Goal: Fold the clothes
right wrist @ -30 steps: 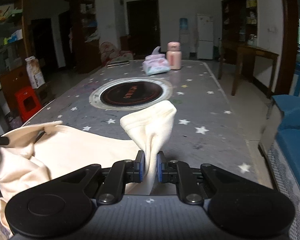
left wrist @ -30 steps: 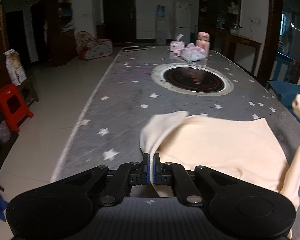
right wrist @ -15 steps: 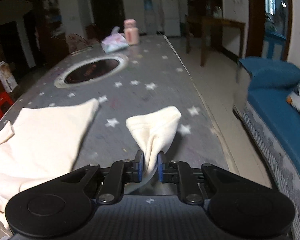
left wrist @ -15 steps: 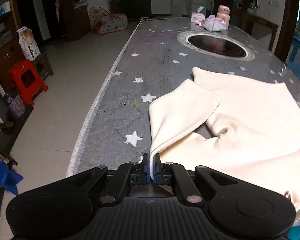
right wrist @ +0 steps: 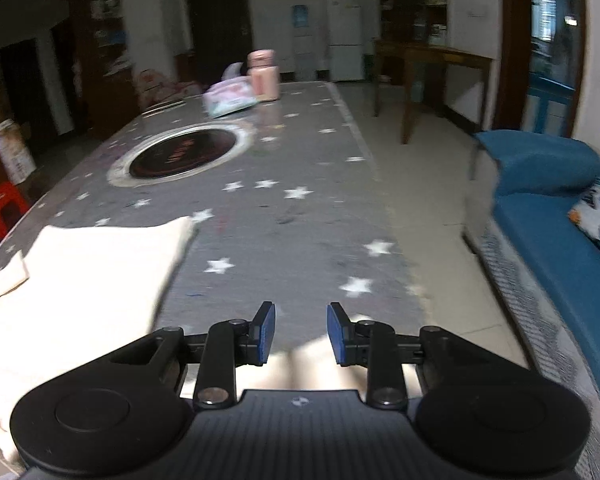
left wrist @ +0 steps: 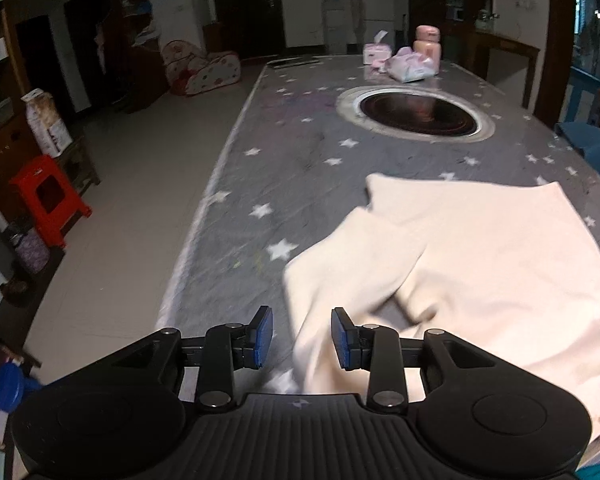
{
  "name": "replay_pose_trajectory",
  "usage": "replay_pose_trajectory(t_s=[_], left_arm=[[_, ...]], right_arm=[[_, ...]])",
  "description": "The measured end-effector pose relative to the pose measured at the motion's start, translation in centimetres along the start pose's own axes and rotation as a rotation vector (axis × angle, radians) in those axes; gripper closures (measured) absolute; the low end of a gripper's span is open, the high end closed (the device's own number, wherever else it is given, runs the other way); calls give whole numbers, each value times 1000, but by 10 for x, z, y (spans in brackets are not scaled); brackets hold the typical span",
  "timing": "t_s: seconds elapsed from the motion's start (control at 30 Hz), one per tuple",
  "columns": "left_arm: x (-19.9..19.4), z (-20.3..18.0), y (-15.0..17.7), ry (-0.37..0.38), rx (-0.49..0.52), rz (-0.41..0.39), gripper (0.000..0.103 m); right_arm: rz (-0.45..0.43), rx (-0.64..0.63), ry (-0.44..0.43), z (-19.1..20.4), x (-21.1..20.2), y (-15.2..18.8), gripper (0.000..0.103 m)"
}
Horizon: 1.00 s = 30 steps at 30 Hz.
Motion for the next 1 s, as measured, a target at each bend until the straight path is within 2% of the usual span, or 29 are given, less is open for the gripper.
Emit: replay_pose_trajectory(t_s=[0.27, 0.43, 0.6, 0.73, 0.93, 1.0], left_arm=[[38, -31, -34, 70, 36, -11, 68], [70, -42, -53, 93, 37, -1, 63], [101, -48, -69, 89, 54, 15, 62], [121, -51, -77, 116, 54, 39, 62], [138, -58, -83, 125, 79, 38, 63], [142, -59, -86, 136, 80, 37, 68]], right_arm=[[50, -85, -150, 53, 42, -17, 75], [87, -99, -207, 71, 73, -30, 75], [120, -93, -230, 79, 105, -42, 75], [149, -87, -247, 83, 125, -47, 75], [160, -109, -236, 87, 137, -49, 75], [159, -122, -234, 89, 139, -50, 75]])
Point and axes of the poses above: each gripper's, at about its wrist camera, not at the fingertips, and x roughly the way its jaws point, z to its left, y to its underside, the point moved 2 cm from there along x, roughly the way its jaws point, and after that the axes turned 3 degrees about -z, right-handed, at the moved point
